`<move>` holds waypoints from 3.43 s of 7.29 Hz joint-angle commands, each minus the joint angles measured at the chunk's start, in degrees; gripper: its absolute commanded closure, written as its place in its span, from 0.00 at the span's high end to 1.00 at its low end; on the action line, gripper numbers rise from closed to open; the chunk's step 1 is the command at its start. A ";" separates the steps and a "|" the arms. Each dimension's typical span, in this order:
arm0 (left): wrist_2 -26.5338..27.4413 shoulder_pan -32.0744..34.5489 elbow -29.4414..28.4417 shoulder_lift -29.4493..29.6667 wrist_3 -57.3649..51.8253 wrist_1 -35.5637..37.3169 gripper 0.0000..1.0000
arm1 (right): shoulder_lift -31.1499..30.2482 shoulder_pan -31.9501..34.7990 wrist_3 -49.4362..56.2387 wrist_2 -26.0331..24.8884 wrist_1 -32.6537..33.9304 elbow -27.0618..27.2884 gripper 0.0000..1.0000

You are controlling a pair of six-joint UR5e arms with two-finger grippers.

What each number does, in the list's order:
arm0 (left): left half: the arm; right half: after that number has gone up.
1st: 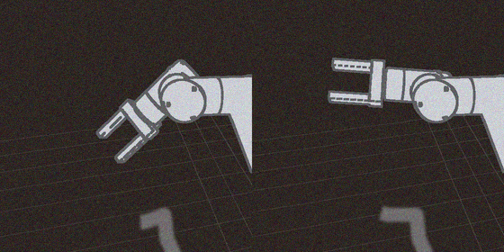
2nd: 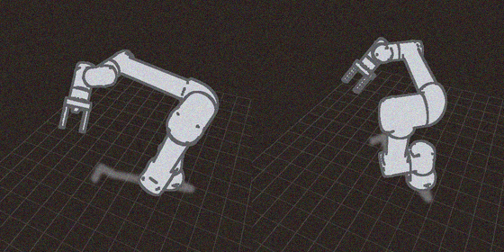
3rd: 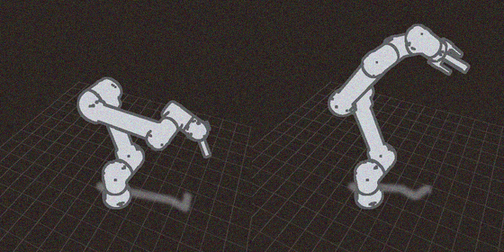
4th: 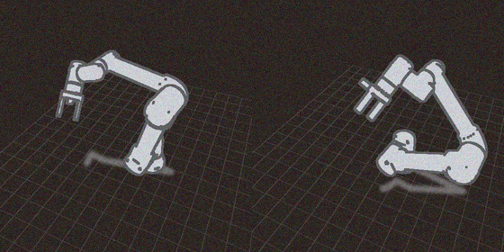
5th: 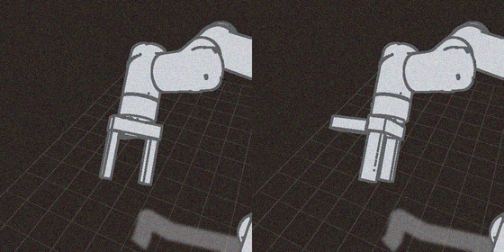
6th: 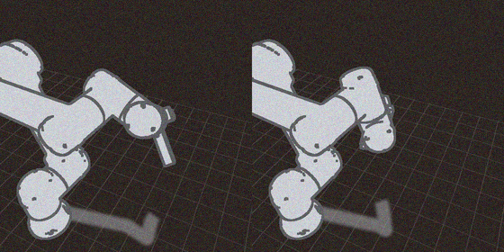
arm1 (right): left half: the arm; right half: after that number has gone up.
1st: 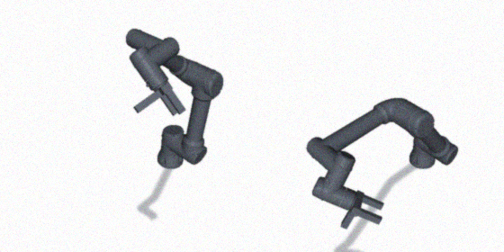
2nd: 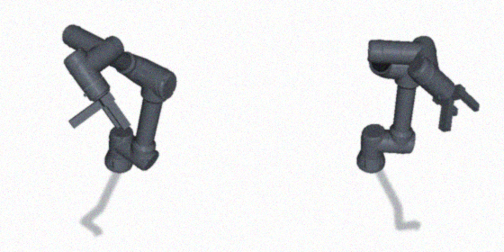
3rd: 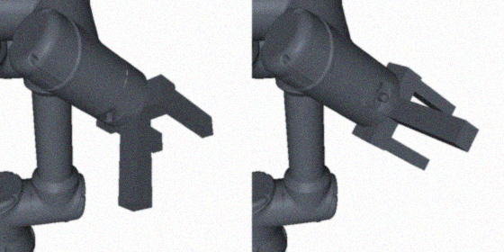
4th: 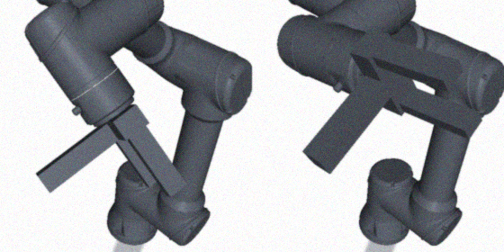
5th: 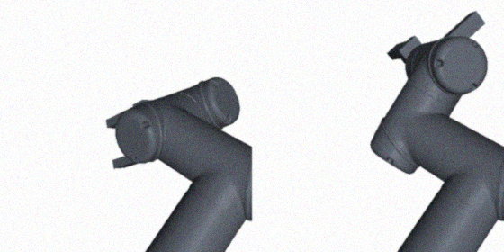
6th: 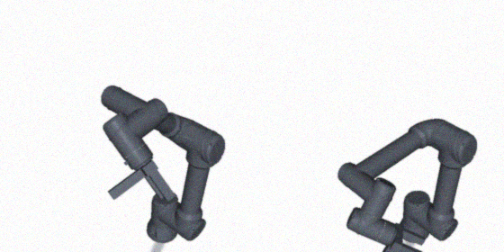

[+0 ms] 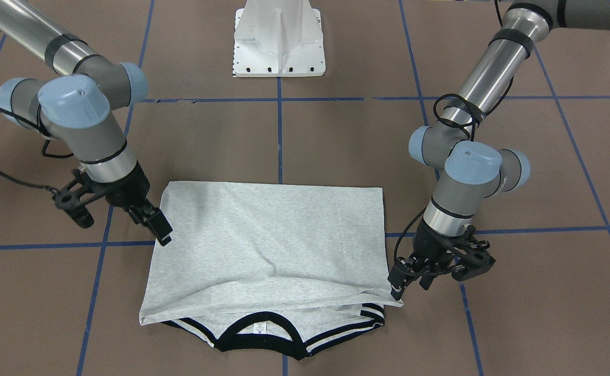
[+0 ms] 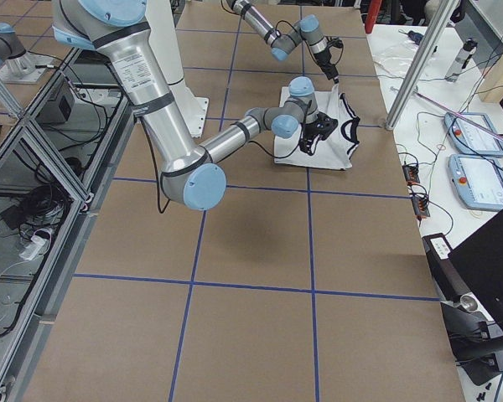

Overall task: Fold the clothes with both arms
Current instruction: 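Release the hem and move the right gripper to the folded shirt's side edge, then drag the folded shirt with the right gripper toward the robot, rotating it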

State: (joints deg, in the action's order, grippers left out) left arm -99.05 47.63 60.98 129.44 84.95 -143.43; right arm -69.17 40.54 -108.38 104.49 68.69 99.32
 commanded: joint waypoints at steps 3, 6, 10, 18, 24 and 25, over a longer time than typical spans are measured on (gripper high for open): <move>-0.09 -0.08 0.81 -0.15 0.13 0.08 0.87 | -4.13 -6.78 -7.98 -2.71 -0.04 0.97 0.99; 0.00 -0.17 0.81 -0.85 -0.04 0.08 0.87 | 0.52 -6.97 -8.94 -2.89 -0.13 -4.65 0.24; 0.00 -0.26 0.90 -0.77 0.04 0.17 0.87 | -2.62 -6.53 -8.69 0.35 -0.13 0.68 0.00; -8.18 -9.63 30.64 -15.14 15.04 3.60 0.91 | -23.64 -31.22 -10.27 21.71 0.57 25.40 1.00; -6.51 -23.90 37.29 -16.96 30.98 15.87 0.93 | -18.02 -12.08 -9.84 21.81 0.13 26.90 1.00; -6.42 -24.08 36.50 -16.94 30.90 16.08 0.89 | -17.76 -12.15 -9.84 21.81 0.13 26.20 1.00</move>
State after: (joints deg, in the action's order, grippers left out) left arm -105.91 24.29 98.29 111.57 115.61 -129.37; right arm -87.34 27.38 -118.28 126.30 68.82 126.23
